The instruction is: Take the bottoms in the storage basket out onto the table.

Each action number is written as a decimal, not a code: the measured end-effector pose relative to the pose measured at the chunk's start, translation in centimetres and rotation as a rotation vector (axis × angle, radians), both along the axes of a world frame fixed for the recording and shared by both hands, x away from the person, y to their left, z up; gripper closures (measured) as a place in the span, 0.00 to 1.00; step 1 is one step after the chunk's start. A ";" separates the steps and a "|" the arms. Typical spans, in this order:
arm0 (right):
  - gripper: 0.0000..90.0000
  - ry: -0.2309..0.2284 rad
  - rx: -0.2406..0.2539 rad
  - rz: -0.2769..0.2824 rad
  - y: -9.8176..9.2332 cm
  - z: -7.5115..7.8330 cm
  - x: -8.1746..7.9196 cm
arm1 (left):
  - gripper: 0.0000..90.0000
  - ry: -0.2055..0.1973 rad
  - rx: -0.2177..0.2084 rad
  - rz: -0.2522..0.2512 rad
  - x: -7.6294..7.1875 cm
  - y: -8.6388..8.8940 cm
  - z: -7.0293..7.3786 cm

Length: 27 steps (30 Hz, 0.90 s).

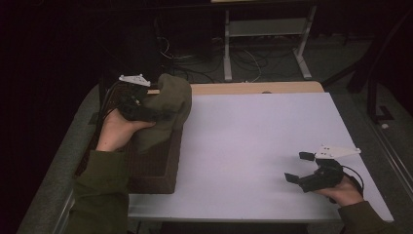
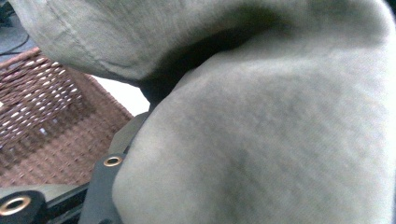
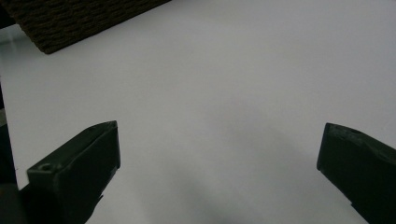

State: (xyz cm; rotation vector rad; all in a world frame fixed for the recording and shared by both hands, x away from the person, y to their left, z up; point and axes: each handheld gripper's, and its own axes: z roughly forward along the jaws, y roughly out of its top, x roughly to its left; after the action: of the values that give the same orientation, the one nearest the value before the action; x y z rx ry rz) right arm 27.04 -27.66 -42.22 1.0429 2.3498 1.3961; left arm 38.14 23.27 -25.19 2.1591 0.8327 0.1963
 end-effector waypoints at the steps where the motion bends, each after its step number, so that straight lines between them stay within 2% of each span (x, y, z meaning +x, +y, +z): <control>1: 0.00 0.000 0.000 0.000 0.0 0.0 0.0 | 0.47 0.000 -0.002 -0.002 0.0 -0.3 0.0; 27: 0.00 0.001 0.015 0.001 -0.2 0.1 0.0 | 0.47 0.015 -0.006 -0.109 0.8 -8.5 -0.3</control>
State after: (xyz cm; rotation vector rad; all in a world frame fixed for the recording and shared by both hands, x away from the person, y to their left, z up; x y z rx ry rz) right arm 27.05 -27.82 -42.15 1.0462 2.3447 1.4155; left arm 38.95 14.74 -25.50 2.1954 0.7204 0.1221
